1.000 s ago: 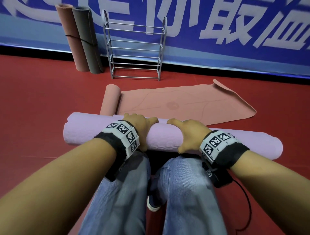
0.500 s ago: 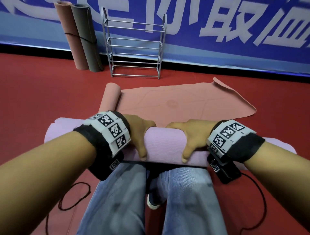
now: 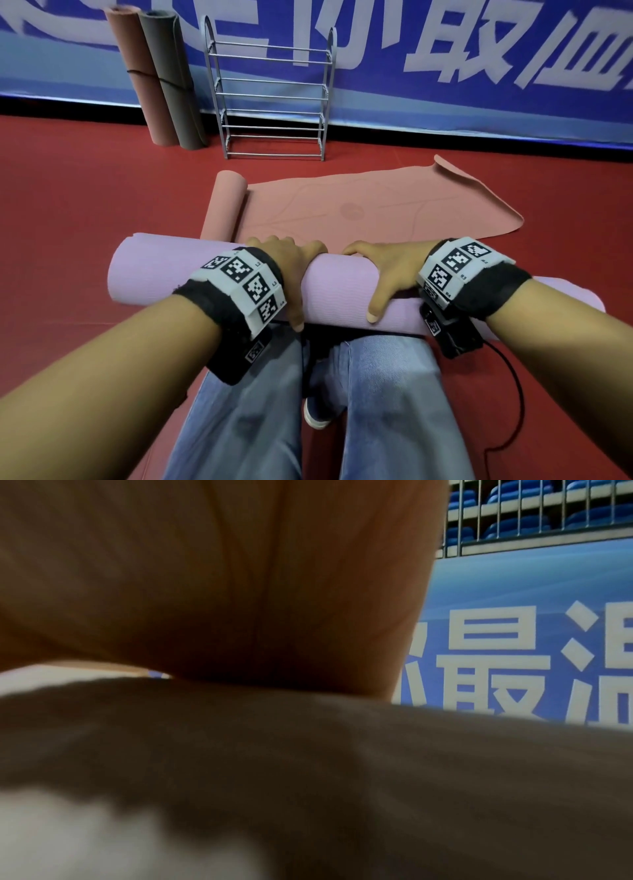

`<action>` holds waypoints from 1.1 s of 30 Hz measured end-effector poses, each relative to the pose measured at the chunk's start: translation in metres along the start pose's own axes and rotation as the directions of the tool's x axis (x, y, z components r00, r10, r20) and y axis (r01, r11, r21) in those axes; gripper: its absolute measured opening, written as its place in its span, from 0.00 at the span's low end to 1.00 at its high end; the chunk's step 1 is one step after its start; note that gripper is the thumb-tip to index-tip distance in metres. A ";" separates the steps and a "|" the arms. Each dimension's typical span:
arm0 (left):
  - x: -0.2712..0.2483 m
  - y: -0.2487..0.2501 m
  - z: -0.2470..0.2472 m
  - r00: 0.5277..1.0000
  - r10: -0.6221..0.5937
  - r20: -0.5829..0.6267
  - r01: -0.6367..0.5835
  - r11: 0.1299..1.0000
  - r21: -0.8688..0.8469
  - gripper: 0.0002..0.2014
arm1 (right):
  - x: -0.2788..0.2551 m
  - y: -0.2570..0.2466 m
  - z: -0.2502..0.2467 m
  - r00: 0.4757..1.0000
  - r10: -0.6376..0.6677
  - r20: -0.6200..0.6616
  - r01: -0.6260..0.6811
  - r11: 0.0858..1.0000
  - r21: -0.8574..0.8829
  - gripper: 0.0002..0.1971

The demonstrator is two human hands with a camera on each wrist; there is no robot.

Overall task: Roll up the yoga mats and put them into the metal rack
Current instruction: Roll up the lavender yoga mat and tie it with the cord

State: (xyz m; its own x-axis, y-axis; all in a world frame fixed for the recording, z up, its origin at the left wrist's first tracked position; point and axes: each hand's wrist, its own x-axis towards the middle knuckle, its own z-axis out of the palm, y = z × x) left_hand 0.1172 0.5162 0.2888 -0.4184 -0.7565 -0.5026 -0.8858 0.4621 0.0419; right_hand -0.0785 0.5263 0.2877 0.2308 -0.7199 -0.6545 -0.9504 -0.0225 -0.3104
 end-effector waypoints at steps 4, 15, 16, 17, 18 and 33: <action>0.011 -0.010 -0.001 0.997 0.065 0.035 -0.062 0.994 -0.096 0.52 | -0.006 -0.003 0.008 0.993 0.005 -0.115 -0.015 0.996 -0.086 0.69; 0.030 -0.026 0.000 0.986 0.128 0.110 -0.094 0.958 -0.271 0.49 | -0.001 -0.012 0.033 0.925 -0.017 -0.380 -0.089 0.962 -0.259 0.60; 0.022 -0.020 -0.002 0.995 0.086 0.059 -0.072 0.975 -0.210 0.50 | 0.002 -0.010 0.031 0.926 -0.017 -0.376 -0.087 0.963 -0.256 0.60; 0.016 -0.016 -0.001 0.999 0.043 -0.015 -0.045 0.994 -0.097 0.53 | 0.005 -0.009 0.028 0.930 -0.014 -0.366 -0.084 0.965 -0.249 0.60; 0.010 -0.008 0.002 0.996 0.024 -0.088 -0.023 1.000 0.010 0.56 | 0.008 -0.007 0.025 0.938 -0.010 -0.348 -0.076 0.969 -0.234 0.60; 0.023 -0.004 0.013 0.986 -0.051 -0.158 0.056 0.998 0.030 0.51 | 0.022 0.013 0.031 0.877 -0.171 -0.448 0.041 0.958 -0.286 0.59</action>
State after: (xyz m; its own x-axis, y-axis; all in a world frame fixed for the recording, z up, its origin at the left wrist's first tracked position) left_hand 0.1137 0.5032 0.2660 -0.3992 -0.8425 -0.3618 -0.9015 0.4326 -0.0127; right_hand -0.0793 0.5317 0.2475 0.2716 -0.9388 -0.2121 -0.9601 -0.2491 -0.1271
